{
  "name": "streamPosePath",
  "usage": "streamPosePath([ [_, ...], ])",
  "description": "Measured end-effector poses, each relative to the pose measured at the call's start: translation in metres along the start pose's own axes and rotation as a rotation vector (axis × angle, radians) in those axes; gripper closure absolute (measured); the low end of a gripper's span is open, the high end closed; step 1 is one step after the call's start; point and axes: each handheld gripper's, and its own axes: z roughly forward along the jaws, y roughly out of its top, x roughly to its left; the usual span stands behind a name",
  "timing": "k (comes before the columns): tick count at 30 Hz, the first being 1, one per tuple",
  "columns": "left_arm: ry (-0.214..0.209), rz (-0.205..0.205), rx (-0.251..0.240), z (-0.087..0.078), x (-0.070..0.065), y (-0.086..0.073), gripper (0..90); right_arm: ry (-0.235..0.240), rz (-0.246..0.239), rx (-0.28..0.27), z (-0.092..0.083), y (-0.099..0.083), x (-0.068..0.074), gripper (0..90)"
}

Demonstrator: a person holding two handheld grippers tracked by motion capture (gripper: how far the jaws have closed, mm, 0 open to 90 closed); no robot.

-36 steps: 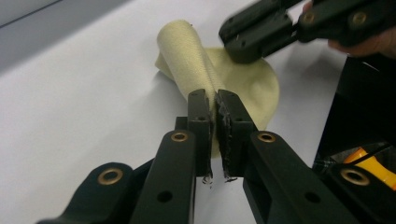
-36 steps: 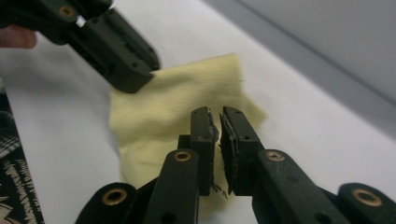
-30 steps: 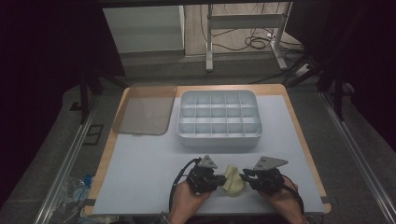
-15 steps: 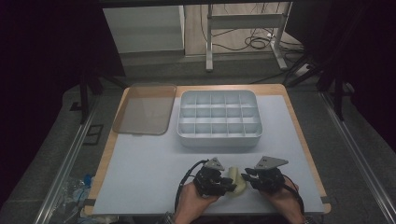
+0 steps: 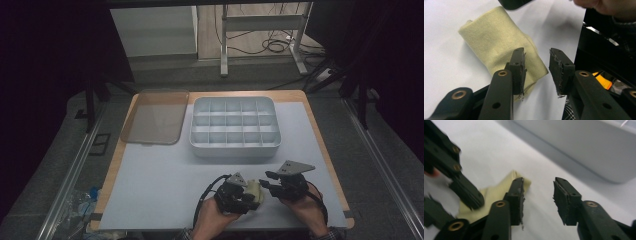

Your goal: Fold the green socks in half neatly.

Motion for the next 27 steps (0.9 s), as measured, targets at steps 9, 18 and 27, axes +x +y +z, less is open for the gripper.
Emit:
streamPosePath([
  [9, -0.018, 0.006, -0.017, 0.003, 0.002, -0.003, 63.0, 0.032, -0.022, 0.002, 0.013, 0.006, 0.008, 50.6],
  [18, 0.007, 0.023, -0.041, -0.013, 0.007, -0.005, 54.3, 0.029, 0.017, 0.027, 0.020, -0.012, 0.005, 50.6],
  [27, 0.231, 0.076, -0.043, -0.020, 0.016, -0.011, 36.9, 0.016, 0.010, 0.021, 0.020, -0.015, 0.006, 50.7],
])
